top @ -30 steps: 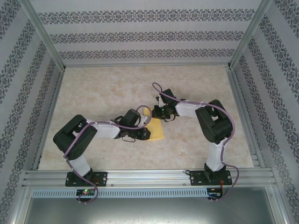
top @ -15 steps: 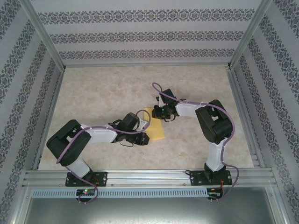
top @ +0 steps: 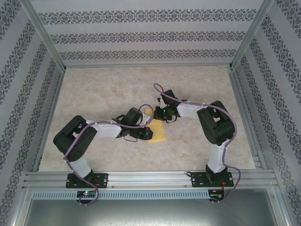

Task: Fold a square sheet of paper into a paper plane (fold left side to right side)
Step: First fold the square sheet of paper in half at the center of the table.

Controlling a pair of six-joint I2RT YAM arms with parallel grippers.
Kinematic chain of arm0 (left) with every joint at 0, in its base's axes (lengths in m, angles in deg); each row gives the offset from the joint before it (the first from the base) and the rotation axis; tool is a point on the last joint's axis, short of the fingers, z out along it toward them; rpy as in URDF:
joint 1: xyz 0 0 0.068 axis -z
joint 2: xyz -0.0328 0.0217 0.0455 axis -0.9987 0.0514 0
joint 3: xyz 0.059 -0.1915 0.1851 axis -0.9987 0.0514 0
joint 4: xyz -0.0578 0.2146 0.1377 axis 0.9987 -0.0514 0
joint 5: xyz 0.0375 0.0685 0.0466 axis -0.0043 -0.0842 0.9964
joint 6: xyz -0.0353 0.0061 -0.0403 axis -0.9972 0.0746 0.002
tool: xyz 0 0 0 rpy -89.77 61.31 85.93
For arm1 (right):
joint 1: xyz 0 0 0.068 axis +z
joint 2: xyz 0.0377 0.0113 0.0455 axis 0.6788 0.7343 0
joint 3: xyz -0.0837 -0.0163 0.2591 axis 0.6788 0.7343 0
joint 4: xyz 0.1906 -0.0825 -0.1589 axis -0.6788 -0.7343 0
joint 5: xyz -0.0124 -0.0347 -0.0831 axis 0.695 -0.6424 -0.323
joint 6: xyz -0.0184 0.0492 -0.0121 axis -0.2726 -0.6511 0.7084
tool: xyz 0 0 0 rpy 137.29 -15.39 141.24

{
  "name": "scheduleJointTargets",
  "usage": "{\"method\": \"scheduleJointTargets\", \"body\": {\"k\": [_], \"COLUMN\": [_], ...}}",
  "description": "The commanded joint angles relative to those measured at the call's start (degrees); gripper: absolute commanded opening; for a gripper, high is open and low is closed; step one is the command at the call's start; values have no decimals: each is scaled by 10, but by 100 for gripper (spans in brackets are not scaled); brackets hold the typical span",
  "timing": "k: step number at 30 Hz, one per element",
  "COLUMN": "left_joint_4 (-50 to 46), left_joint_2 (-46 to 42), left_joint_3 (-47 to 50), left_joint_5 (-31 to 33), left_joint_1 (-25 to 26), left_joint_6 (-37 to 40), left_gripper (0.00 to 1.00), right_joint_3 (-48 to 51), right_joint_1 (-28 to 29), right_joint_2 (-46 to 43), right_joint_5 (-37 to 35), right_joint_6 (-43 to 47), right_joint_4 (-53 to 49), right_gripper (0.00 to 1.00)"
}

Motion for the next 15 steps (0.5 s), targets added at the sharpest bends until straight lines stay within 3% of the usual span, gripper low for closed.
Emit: {"method": "scheduleJointTargets", "body": {"k": [1,15], "left_joint_4": [12,-17], "left_joint_2": [19,7], "left_joint_3": [-9,41], "left_joint_5": [-10,-1], "left_joint_1": [-4,18], "left_joint_6": [5,7], "left_gripper": [10,9], "right_joint_3": [7,2], "right_joint_1": [7,7], "right_joint_2": [5,7], "right_joint_5": [-30,-34], "right_joint_6": [14,15], "right_joint_4": [-57,-64], "right_gripper": [5,5]}}
